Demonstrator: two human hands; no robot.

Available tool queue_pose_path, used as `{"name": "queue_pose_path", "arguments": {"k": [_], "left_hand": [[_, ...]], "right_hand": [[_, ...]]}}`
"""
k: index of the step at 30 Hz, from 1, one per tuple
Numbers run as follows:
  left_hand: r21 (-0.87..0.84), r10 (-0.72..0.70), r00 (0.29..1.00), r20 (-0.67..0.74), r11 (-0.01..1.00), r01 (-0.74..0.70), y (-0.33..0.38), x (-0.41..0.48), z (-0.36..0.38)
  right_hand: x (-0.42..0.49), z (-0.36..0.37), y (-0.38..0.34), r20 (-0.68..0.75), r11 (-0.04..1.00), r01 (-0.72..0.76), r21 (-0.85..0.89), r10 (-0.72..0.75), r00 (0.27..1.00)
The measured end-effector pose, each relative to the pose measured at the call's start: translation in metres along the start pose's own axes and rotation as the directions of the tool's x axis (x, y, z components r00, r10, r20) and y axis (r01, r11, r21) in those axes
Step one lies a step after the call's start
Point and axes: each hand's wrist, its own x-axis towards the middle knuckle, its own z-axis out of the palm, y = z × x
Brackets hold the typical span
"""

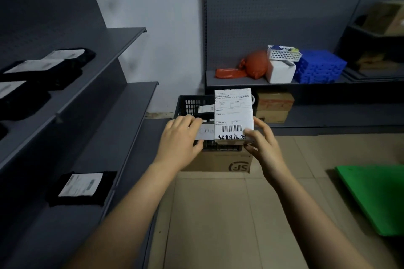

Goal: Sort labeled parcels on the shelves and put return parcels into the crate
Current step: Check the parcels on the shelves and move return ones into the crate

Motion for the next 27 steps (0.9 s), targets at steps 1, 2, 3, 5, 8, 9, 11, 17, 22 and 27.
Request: {"name": "queue_pose_path", "arguments": {"k": [1,2,3,5,8,9,11,17,22,27], "left_hand": [[-0.007,-0.013,1.000,0.001,1.000,0.013,-0.005,0.014,0.010],[-0.014,-0.024,1.000,0.003,1.000,0.024,-0.010,0.027,0.019],[-0.020,-0.031,0.999,0.009,0.999,0.031,-0.015,0.039,0.029],[-0.022,-0.041,0.999,0.022,0.999,0.041,-0.028,0.062,0.049],[-0.028,-0.053,0.997,0.051,0.998,0.055,-0.052,0.098,0.083],[-0.030,-0.053,0.996,0.067,0.998,0.056,-0.061,0.111,0.094],[-0.029,-0.048,0.995,0.088,0.998,0.050,-0.080,0.137,0.115],[-0.046,-0.005,0.991,0.136,0.999,0.011,-0.147,0.229,0.173],[-0.066,0.056,0.985,0.163,0.997,-0.046,-0.191,0.301,0.216],[-0.087,0.084,0.979,0.185,0.994,-0.069,-0.211,0.355,0.267]], "right_hand": [[0.019,0.000,0.000,0.003,1.000,-0.005,-0.001,0.005,1.000],[0.037,0.000,0.000,0.003,1.000,-0.013,0.001,0.013,1.000],[0.054,0.000,0.002,0.002,1.000,-0.026,0.006,0.026,1.000],[0.087,0.003,0.008,0.000,0.999,-0.048,0.010,0.048,0.999],[0.137,0.010,0.016,-0.010,0.998,-0.066,0.006,0.066,0.998],[0.154,0.014,0.018,-0.016,0.998,-0.068,0.009,0.069,0.998],[0.191,0.023,0.023,-0.029,0.998,-0.067,0.014,0.068,0.997],[0.303,0.063,0.026,-0.086,0.998,-0.057,0.031,0.059,0.994],[0.387,0.086,0.022,-0.123,0.998,-0.064,0.019,0.066,0.990],[0.457,0.087,0.031,-0.126,0.996,-0.084,-0.010,0.082,0.989]]}}
